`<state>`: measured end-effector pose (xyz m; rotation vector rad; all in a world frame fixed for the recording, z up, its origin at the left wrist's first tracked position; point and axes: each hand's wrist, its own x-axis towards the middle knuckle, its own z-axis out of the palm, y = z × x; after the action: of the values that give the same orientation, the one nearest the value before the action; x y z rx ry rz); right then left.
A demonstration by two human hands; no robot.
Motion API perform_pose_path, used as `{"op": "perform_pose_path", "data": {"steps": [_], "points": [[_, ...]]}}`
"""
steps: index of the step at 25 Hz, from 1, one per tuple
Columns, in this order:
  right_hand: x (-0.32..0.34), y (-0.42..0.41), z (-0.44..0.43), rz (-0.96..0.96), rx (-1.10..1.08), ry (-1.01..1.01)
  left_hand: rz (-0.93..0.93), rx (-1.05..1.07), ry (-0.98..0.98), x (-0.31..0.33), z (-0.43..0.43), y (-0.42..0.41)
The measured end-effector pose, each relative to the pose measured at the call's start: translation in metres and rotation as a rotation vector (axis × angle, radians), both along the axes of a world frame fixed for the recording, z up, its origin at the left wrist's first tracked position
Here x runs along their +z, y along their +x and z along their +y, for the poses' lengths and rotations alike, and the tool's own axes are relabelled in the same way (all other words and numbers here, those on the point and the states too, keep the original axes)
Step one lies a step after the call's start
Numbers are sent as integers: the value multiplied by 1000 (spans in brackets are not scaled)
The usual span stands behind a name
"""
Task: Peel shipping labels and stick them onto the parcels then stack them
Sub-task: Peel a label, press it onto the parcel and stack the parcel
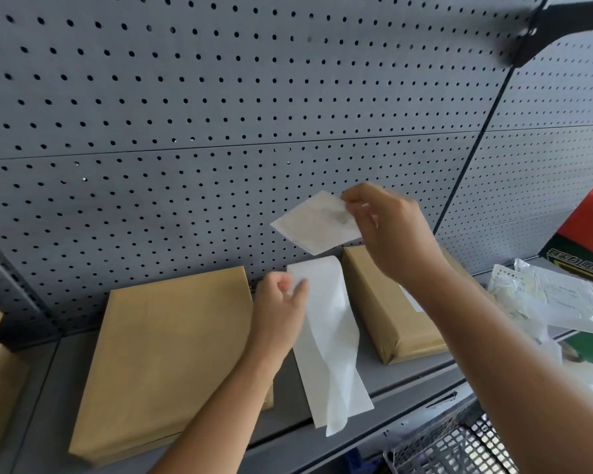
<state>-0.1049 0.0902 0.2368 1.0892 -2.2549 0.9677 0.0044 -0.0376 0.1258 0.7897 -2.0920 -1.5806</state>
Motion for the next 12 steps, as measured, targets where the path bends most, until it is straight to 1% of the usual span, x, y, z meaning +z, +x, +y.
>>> {"op": "perform_pose_path", "data": {"steps": [1, 3, 4, 5, 7, 9, 11, 12], "points": [[-5, 5, 0, 22, 41, 7, 92, 38, 126, 5, -6, 1], [-16, 17, -2, 66, 113, 35, 207, 28, 525, 19, -21, 4], [-22, 24, -4, 88, 140, 52, 251, 9, 689, 25, -30, 7], [-28, 30, -7, 111, 168, 72, 268, -7, 780, 29, -39, 10], [-38, 43, -15, 145, 238, 125, 272, -30, 805, 31, -54, 19], [-48, 54, -22, 162, 320, 184, 257, -19, 766, 31, -64, 29], [-60, 62, -27, 120, 412, 266, 229, 35, 681, 28, -73, 40], [-64, 65, -28, 59, 457, 313, 221, 70, 649, 27, -77, 45]]}}
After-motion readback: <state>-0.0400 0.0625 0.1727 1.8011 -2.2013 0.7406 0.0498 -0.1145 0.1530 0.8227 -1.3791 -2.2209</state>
